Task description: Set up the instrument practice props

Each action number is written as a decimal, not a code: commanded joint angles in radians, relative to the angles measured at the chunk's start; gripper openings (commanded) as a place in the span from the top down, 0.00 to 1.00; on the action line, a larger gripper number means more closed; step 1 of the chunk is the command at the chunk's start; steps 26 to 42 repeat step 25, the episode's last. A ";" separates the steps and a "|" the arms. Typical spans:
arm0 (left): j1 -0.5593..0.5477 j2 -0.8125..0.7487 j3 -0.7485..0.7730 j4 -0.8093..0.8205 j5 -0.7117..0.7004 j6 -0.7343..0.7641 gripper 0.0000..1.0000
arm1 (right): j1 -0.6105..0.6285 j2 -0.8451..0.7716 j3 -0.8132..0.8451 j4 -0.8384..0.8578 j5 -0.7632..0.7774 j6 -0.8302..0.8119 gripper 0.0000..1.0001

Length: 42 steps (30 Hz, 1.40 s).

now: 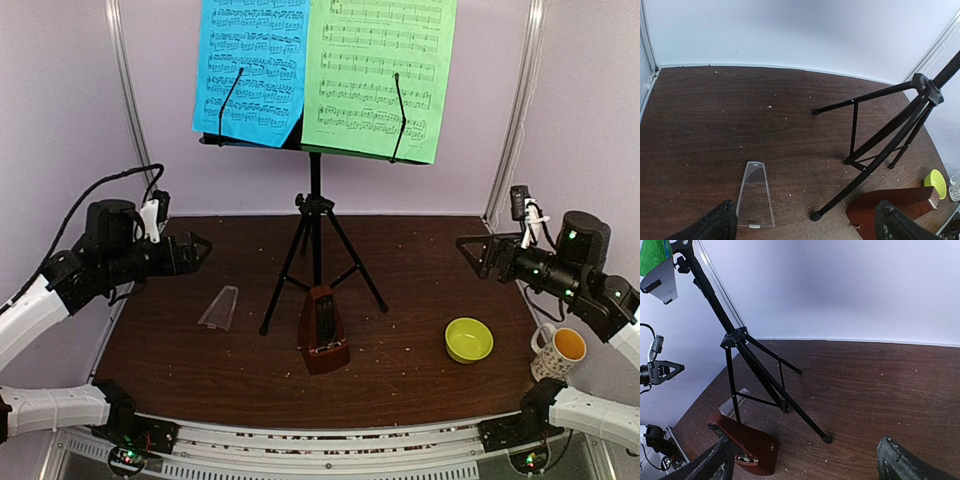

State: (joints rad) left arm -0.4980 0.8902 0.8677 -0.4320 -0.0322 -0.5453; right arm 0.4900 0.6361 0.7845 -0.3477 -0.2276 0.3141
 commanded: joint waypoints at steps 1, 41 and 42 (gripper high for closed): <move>0.006 -0.038 -0.051 0.007 -0.063 -0.074 0.02 | -0.009 -0.039 -0.039 0.043 -0.004 0.046 0.00; 0.007 -0.031 -0.105 0.011 -0.101 -0.110 0.02 | -0.032 -0.038 -0.168 0.154 -0.038 0.115 0.00; 0.007 -0.031 -0.105 0.011 -0.101 -0.110 0.02 | -0.032 -0.038 -0.168 0.154 -0.038 0.115 0.00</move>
